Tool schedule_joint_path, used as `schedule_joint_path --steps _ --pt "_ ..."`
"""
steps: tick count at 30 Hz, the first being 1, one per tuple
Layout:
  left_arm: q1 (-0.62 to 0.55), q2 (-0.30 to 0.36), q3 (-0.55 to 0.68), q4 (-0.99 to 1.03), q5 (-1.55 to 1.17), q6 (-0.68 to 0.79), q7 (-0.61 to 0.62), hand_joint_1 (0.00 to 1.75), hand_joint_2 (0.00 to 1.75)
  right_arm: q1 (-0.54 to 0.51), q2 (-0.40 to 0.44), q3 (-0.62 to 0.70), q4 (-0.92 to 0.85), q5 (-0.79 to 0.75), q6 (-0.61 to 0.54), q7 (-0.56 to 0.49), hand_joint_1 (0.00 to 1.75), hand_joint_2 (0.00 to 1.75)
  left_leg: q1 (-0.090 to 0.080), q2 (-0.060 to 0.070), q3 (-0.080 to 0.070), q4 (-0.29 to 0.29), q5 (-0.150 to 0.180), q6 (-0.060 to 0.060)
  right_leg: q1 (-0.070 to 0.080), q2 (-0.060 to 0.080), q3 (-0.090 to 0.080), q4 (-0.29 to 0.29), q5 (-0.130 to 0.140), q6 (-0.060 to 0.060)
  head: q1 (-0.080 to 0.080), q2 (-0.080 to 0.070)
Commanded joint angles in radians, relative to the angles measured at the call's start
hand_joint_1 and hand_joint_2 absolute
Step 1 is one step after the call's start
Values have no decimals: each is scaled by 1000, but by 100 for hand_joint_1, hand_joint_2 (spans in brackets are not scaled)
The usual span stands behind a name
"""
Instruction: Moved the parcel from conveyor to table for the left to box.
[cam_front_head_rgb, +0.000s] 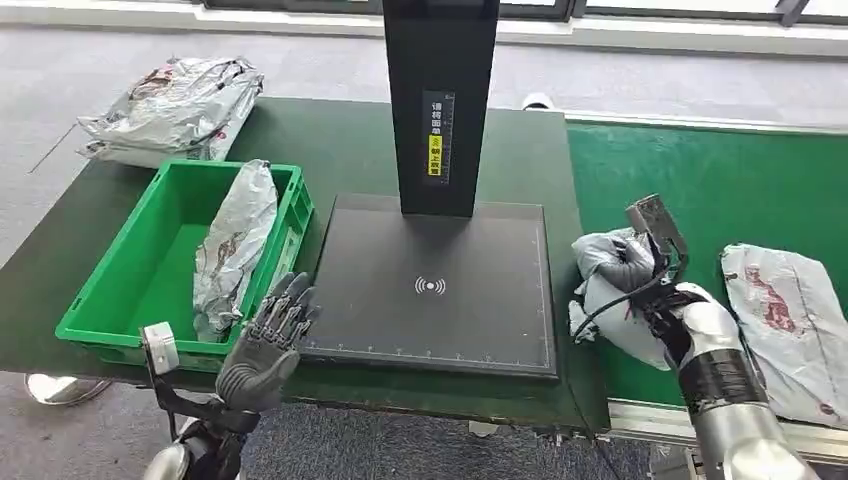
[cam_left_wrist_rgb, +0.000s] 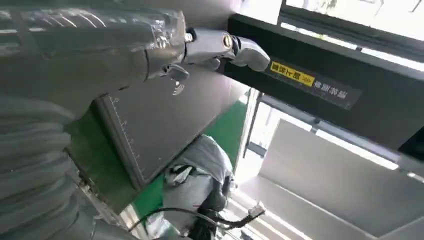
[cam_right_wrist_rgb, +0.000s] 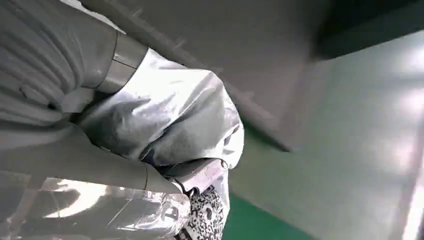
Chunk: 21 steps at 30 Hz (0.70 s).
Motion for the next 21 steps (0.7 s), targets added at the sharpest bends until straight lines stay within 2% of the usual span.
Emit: schedule_joint_path --steps 1,3,7,10,15,20,21 --pt "20 -27 35 -12 -17 12 1 0 175 -13 53 -75 -288 -85 -43 4 175 175 -1 3 1 0 -1 0 0 2 -1 1 -1 -1 0 0" --pt "20 -29 37 -11 -17 8 1 0 175 6 48 -70 -324 -94 -45 -19 175 175 0 2 3 -1 -1 0 0 1 2 -1 -1 -1 0 0" --pt "12 -32 27 2 -20 -6 6 0 175 54 15 -19 -516 -93 -58 -33 175 175 0 -1 1 -1 0 0 0 -2 1 -1 -1 -1 0 0" --pt "-5 -23 7 27 -20 -9 1 0 175 25 -6 50 -537 -61 -76 -31 175 175 -1 -2 -1 -1 0 0 -1 -2 0 0 -1 -1 0 0" --pt "-27 -17 -20 29 -14 1 9 0 175 -116 27 188 -365 2 -147 -11 175 175 -1 4 1 0 -1 0 -1 4 0 0 0 -1 0 0" --pt "-47 -1 -35 40 2 -6 18 0 175 -177 91 261 -163 17 -179 -4 175 175 0 5 3 -2 0 0 0 4 3 -2 1 -2 0 0" --pt "-48 0 -36 38 3 -8 18 0 175 -189 103 272 -136 20 -185 -6 175 175 0 2 1 -1 0 0 0 1 2 -2 1 -1 0 0"
